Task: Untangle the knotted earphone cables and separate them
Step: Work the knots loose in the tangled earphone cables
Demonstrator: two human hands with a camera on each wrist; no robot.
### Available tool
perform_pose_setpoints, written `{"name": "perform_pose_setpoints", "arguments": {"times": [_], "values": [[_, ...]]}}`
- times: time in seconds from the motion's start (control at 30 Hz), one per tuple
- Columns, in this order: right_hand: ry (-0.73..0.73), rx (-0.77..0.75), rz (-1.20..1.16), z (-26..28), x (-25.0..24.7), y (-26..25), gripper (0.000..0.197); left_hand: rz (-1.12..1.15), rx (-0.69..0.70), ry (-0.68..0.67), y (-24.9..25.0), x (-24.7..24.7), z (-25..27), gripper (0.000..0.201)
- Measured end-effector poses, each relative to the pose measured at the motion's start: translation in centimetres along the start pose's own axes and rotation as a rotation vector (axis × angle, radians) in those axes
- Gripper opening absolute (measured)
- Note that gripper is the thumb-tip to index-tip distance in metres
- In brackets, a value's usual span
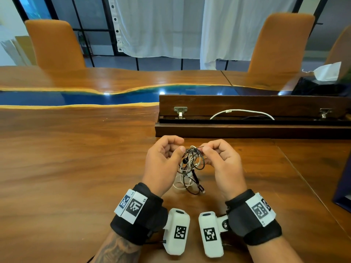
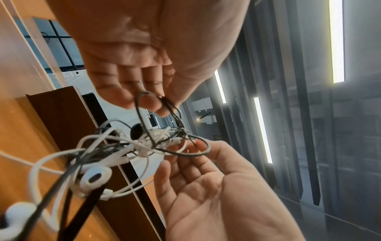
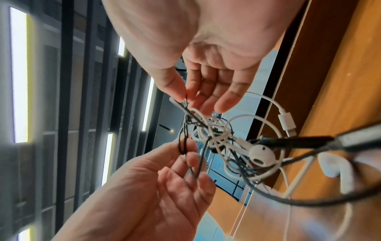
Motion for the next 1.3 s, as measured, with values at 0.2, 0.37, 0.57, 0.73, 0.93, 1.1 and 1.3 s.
{"name": "perform_pose_setpoints", "arguments": {"times": [0.2, 0.37, 0.57, 0.73, 0.93, 1.1, 1.3], "values": [[0.03, 0.005, 0.059, -0.4, -0.6, 0.2, 0.014, -0.024, 0.039, 0.119, 0.1, -1.2, -0.2, 0.02], [-0.138, 0.081, 0.151, -0.3, 0.8, 1.0, 0.023, 0.047, 0.036, 0.027, 0.6, -0.1, 0.0, 0.022], [-0.021, 0.053, 0.128, -0.6, -0.3, 0.9, 0.02, -0.043, -0.05, -0.15, -0.3, 1.1, 0.3, 0.024], [0.009, 0.04, 0.021, -0.6, -0.5, 0.5, 0.019, -0.056, -0.131, -0.246, -1.0, 2.4, 0.9, 0.01], [-0.107, 0.031, -0.002, -0.1, 0.5, 0.0, 0.018, -0.063, -0.114, -0.2, -0.6, 2.1, 0.9, 0.015], [-0.173, 0.055, -0.061, 0.3, 1.1, -0.5, 0.017, -0.197, -0.019, -0.066, -0.1, 0.6, 0.3, 0.019], [-0.157, 0.059, -0.091, 0.2, 0.9, -0.6, 0.027, -0.242, 0.104, -0.019, 1.2, -0.1, 0.2, 0.008]]}}
Point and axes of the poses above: each hand's wrist, its own z-axis away from the middle knuckle, its own x-axis out of the palm, y = z × x, the point moved 9 cm from there along -z, towards the middle knuckle, and after that the axes turned 9 degrees about x, right-handed, at the moved point
